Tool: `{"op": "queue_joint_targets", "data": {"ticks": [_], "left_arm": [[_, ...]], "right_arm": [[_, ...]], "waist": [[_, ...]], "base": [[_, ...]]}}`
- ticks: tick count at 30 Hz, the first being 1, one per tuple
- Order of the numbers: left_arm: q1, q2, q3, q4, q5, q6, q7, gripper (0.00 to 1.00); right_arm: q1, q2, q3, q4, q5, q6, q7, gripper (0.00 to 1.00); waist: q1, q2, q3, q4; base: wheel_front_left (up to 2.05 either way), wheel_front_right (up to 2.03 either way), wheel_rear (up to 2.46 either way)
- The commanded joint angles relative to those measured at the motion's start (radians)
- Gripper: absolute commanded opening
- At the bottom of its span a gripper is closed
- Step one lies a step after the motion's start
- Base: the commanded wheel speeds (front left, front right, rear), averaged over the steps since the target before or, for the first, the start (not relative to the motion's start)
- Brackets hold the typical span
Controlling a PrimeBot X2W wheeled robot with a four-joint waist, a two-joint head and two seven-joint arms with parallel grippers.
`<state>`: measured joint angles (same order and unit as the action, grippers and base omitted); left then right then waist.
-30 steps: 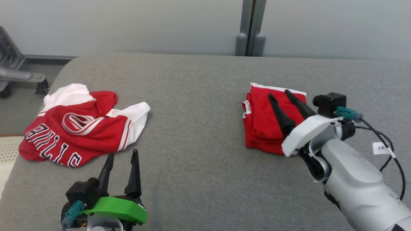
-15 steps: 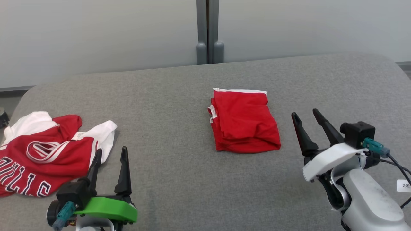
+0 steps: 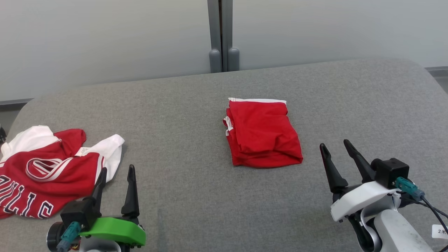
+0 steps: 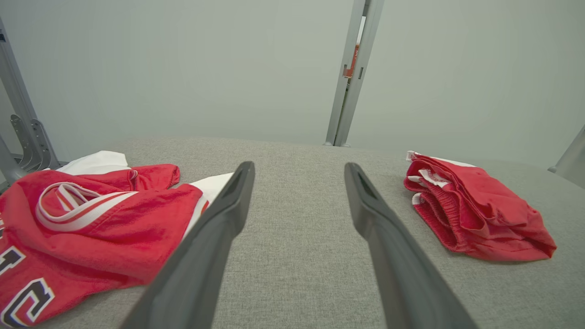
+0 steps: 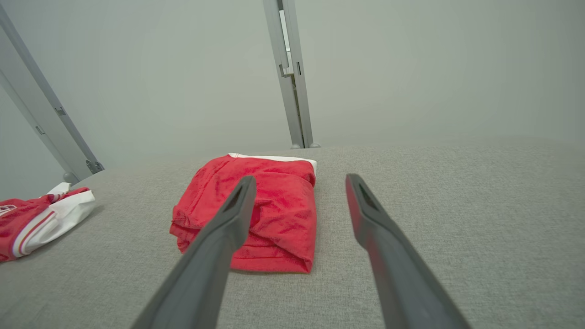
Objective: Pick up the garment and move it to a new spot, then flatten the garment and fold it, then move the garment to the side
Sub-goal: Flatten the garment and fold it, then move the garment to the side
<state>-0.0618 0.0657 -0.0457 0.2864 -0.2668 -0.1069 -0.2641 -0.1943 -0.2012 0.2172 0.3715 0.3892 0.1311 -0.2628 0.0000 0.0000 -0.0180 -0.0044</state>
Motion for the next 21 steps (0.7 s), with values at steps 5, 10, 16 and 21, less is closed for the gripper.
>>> {"op": "queue_joint_targets", "data": {"ticks": [5, 10, 16, 21], "left_arm": [[0.01, -0.001, -0.001, 0.0, 0.01, -0.007, 0.0, 1.0], [0.009, -0.004, -0.007, -0.004, 0.005, -0.012, 0.0, 1.0], [-0.021, -0.008, -0.025, -0.011, -0.005, -0.014, 0.0, 1.0], [-0.046, -0.012, -0.037, -0.012, -0.023, -0.016, 0.0, 1.0]], "right_arm": [[0.021, 0.005, -0.026, -0.006, -0.027, -0.001, -0.003, 1.0], [-0.002, 0.008, -0.032, 0.006, -0.04, -0.001, -0.003, 1.0], [-0.113, -0.002, -0.012, 0.08, -0.009, -0.001, 0.023, 1.0], [-0.264, -0.027, 0.02, 0.222, 0.063, -0.001, 0.113, 1.0]], "waist": [[0.0, 0.0, 0.003, 0.012], [0.0, 0.0, 0.009, 0.022], [0.0, 0.0, 0.044, 0.053], [0.0, 0.0, 0.095, 0.104]], "base": [[0.0, 0.0, 0.0], [0.0, 0.0, 0.0], [0.0, 0.0, 0.0], [0.0, 0.0, 0.0]]}}
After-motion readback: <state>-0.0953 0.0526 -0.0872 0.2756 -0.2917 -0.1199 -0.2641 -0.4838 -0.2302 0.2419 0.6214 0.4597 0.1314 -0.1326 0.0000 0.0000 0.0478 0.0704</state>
